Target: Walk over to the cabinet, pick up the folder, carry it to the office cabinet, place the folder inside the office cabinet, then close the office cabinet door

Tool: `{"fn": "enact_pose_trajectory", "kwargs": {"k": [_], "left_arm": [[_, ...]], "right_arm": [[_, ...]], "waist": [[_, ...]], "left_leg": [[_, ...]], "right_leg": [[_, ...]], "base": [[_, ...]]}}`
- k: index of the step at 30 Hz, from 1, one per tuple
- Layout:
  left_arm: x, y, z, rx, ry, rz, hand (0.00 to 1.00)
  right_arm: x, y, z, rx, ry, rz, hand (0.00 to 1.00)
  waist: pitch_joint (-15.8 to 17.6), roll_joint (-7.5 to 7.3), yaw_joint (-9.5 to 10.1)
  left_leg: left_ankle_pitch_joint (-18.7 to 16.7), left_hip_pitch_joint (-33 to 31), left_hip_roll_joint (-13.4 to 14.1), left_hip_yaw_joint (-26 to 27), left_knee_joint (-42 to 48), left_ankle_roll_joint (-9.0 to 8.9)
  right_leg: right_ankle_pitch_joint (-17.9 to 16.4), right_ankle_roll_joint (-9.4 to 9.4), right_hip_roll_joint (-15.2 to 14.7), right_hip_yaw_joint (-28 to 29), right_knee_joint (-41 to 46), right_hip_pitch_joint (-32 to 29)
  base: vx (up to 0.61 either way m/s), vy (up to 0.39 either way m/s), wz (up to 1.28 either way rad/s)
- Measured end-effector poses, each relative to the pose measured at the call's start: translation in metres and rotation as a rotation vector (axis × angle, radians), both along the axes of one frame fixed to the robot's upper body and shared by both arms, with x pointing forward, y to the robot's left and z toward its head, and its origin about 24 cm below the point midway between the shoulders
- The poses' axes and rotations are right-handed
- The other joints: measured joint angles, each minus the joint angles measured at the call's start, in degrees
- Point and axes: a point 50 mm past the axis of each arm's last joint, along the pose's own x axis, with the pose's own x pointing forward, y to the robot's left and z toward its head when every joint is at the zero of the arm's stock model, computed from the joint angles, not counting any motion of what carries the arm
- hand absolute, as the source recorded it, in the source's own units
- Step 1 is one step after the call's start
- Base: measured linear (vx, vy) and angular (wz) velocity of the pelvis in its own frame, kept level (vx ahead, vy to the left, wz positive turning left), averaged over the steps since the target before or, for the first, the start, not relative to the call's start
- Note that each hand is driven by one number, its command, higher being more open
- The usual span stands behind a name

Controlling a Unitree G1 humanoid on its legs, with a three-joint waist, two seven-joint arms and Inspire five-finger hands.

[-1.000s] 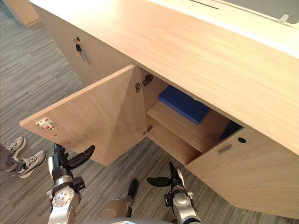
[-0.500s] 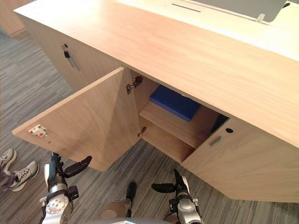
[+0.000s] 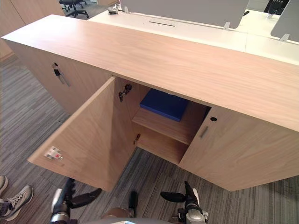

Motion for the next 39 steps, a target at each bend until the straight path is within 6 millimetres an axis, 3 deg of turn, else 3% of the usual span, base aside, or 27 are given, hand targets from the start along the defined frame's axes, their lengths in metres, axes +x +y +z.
{"fn": "enact_pose_trajectory", "kwargs": {"k": [5, 7, 11, 13, 15, 18, 21, 23, 28, 32, 35, 39], "left_arm": [[-0.004, -0.042, -0.009, -0.146, 0.039, -0.139, 1.00], [0.003, -0.047, -0.006, -0.152, 0.020, -0.199, 1.00], [0.047, -0.070, 0.009, -0.197, -0.121, -0.300, 1.00], [0.054, -0.077, 0.010, -0.199, -0.135, -0.330, 1.00], [0.074, -0.086, 0.016, -0.200, -0.185, -0.385, 1.00], [0.094, -0.089, 0.023, -0.172, -0.230, -0.431, 1.00], [0.117, -0.086, 0.028, -0.127, -0.260, -0.457, 1.00], [0.130, -0.076, 0.034, -0.066, -0.285, -0.453, 1.00], [0.165, -0.051, 0.045, 0.089, -0.314, -0.442, 1.00], [0.200, -0.016, 0.070, 0.227, -0.366, -0.339, 1.00], [0.204, -0.007, 0.076, 0.259, -0.377, -0.332, 1.00], [0.197, -0.020, 0.073, 0.210, -0.394, -0.340, 1.00]], "right_arm": [[0.002, 0.001, 0.001, 0.003, -0.008, -0.002, 1.00], [0.001, 0.001, 0.001, 0.006, -0.008, -0.009, 1.00], [0.002, -0.001, 0.003, 0.014, -0.030, -0.042, 1.00], [0.003, -0.001, 0.004, 0.018, -0.041, -0.049, 1.00], [0.005, -0.001, 0.005, 0.024, -0.055, -0.069, 1.00], [0.006, 0.000, 0.006, 0.032, -0.063, -0.074, 1.00], [0.008, 0.001, 0.007, 0.043, -0.074, -0.070, 1.00], [0.010, 0.002, 0.008, 0.049, -0.079, -0.067, 1.00], [0.015, 0.002, 0.009, 0.052, -0.092, -0.060, 1.00], [0.021, -0.002, 0.012, 0.044, -0.116, -0.051, 1.00], [0.023, -0.002, 0.013, 0.044, -0.124, -0.050, 1.00], [0.024, -0.001, 0.013, 0.043, -0.127, -0.047, 1.00]], "waist": [[0.00, -0.01, -1.23], [-0.03, 0.00, -1.74], [-0.57, 0.21, -4.34], [-0.89, 0.17, -5.75], [-0.97, 0.15, -7.25], [-1.03, 0.13, -8.20], [-1.05, 0.08, -9.68], [-1.04, 0.11, -10.49], [-0.89, 0.35, -11.92], [0.27, 0.84, -12.34], [1.01, 0.80, -12.54], [1.07, 0.73, -12.52]], "left_leg": [[-0.28, -0.09, -0.21, 1.55, 0.00, 0.03], [-0.57, -0.11, -0.13, 2.71, 0.00, 0.06], [-1.12, -0.48, 0.00, 6.30, 0.01, 0.32], [-1.55, -0.80, 0.14, 8.04, 0.02, 0.66], [-2.02, -1.02, 0.54, 10.38, 0.04, 1.02], [-2.87, -0.94, 0.94, 12.70, 0.06, 0.91], [-3.46, -0.62, 1.35, 14.85, 0.30, 0.63], [-4.12, -0.35, 1.40, 16.78, 0.33, -0.08], [-4.22, -0.66, 2.93, 18.83, 0.34, -0.25], [-3.97, -3.67, 3.72, 19.47, 0.33, -0.56], [-3.79, -3.82, 3.50, 20.65, 0.33, -0.40], [-3.29, -3.78, 2.69, 20.55, 0.29, 0.25]], "right_leg": [[-0.24, -0.64, 0.61, 4.07, 0.35, -1.49], [-0.41, -1.22, 0.77, 5.67, 0.58, -2.39], [-0.35, -2.55, 1.03, 10.13, 0.77, -4.87], [-0.05, -3.08, 1.11, 11.91, 0.62, -6.14], [0.36, -3.74, 1.49, 14.26, 0.03, -7.39], [0.48, -3.92, 1.80, 16.27, -0.25, -8.42], [2.41, -4.86, 2.05, 17.59, -0.97, -8.91], [4.72, -1.88, 2.19, 19.29, -2.75, -9.03], [7.32, -1.21, 3.53, 20.23, -5.08, -9.78], [10.44, -0.78, 4.40, 20.22, -6.05, -13.38], [12.34, -0.98, 4.25, 20.05, -7.13, -13.85], [12.40, -1.05, 3.34, 19.06, -7.62, -13.52]], "base": [[-0.04, 0.022, -0.20], [0.00, 0.028, -0.38], [0.03, 0.025, -0.47], [0.05, 0.016, -0.60], [0.07, -0.009, -0.53], [0.09, -0.024, -0.43], [0.11, -0.033, -0.38], [0.18, -0.052, -0.46], [0.12, -0.063, -0.34], [-0.01, -0.032, -0.31], [-0.09, 0.013, -0.24], [-0.09, 0.004, -0.01]]}}
